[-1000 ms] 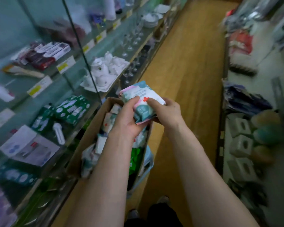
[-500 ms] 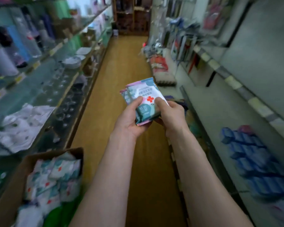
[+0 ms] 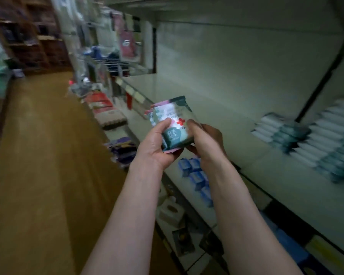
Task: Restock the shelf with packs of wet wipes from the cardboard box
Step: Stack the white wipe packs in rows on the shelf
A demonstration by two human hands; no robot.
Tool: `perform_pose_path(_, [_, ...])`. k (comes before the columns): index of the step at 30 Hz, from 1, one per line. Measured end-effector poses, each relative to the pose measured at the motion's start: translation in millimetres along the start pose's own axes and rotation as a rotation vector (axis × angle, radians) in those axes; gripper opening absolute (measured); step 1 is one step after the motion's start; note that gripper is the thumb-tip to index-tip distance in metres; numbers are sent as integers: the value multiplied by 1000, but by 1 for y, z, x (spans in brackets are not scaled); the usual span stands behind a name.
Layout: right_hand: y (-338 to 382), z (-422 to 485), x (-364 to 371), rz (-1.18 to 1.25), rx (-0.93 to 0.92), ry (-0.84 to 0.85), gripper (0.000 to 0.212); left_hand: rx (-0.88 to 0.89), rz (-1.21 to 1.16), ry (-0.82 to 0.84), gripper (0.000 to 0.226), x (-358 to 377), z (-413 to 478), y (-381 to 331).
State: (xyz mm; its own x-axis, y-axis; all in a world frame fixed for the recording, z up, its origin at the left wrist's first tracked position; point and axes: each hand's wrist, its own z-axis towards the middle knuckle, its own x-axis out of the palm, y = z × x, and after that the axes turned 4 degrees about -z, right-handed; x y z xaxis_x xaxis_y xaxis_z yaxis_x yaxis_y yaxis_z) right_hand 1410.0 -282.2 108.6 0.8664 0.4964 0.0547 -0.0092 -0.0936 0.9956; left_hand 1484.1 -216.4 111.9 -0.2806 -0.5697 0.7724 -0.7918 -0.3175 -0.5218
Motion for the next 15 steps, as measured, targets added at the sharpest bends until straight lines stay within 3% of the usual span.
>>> perform_pose_path(7, [13,40,-66,-28,-17,-224,10,-248,116,183,16,59,54,35])
perform_pose_path(15, [33,82,-95,-87,2,-419,9,-412,293,388,25,100,118,42])
